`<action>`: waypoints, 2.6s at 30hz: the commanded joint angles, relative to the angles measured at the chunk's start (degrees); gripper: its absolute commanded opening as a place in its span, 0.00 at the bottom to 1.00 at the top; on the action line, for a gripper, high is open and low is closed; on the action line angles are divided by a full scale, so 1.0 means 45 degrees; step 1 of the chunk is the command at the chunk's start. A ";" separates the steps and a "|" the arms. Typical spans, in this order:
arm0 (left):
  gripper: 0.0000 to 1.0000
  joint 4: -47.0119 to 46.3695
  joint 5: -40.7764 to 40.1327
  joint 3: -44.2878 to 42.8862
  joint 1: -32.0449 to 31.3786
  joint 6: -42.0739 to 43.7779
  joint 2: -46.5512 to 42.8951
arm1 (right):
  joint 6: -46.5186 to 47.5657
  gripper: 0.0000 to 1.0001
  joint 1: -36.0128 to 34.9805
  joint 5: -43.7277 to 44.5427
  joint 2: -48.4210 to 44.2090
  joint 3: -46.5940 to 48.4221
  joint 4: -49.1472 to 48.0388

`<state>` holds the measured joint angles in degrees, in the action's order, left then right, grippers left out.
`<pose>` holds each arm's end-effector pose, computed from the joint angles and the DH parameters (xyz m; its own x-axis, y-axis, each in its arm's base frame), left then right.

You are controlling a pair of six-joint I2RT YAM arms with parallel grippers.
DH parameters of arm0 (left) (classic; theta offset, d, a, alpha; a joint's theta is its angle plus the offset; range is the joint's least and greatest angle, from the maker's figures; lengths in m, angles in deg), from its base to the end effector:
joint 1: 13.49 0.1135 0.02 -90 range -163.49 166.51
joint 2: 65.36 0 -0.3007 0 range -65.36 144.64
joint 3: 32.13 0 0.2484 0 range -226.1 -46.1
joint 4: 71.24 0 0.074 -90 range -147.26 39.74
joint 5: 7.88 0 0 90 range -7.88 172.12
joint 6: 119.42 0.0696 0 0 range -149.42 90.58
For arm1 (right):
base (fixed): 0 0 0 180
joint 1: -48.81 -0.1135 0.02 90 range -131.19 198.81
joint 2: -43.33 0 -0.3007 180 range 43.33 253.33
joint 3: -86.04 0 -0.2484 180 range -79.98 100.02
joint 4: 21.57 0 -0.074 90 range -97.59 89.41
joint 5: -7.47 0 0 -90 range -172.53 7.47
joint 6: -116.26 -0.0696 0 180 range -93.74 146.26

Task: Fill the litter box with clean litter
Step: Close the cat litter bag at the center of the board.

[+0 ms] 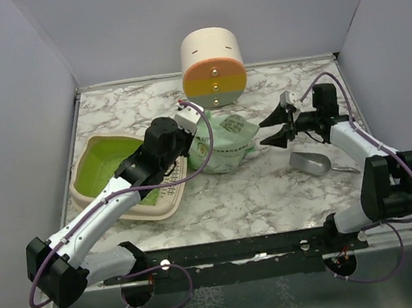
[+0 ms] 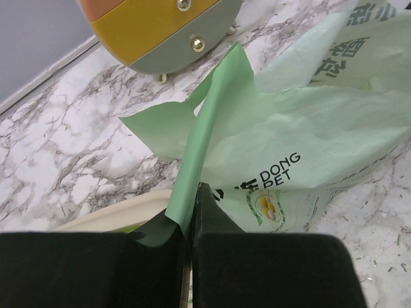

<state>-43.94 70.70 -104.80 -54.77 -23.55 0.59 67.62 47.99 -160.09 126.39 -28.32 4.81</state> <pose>0.2175 -0.1726 0.3672 -0.2109 0.3185 -0.9242 0.5317 0.8307 0.1650 0.2839 0.0720 0.2760 -0.0517 -0.1431 -0.9884 -0.9886 0.1476 0.0304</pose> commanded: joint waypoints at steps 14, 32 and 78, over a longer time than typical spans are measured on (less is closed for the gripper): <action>0.00 -0.0840 -0.1310 -0.0081 0.0379 -0.0042 -0.0965 | -0.2097 0.52 -0.1638 -0.0995 0.1496 0.1255 -0.1829; 0.00 -0.3092 -0.0716 -0.1410 0.0632 0.1830 -0.0095 | -0.2580 0.01 0.0714 0.2657 -0.0803 0.1082 -0.0125; 0.00 -0.9874 0.2052 0.3265 0.2803 -0.2191 -0.2141 | -0.2197 0.61 -0.2091 0.0043 0.2411 0.2440 -0.1204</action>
<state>-76.49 81.74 -88.73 -43.60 -32.78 -5.57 64.93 39.12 -160.16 135.81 -15.64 9.86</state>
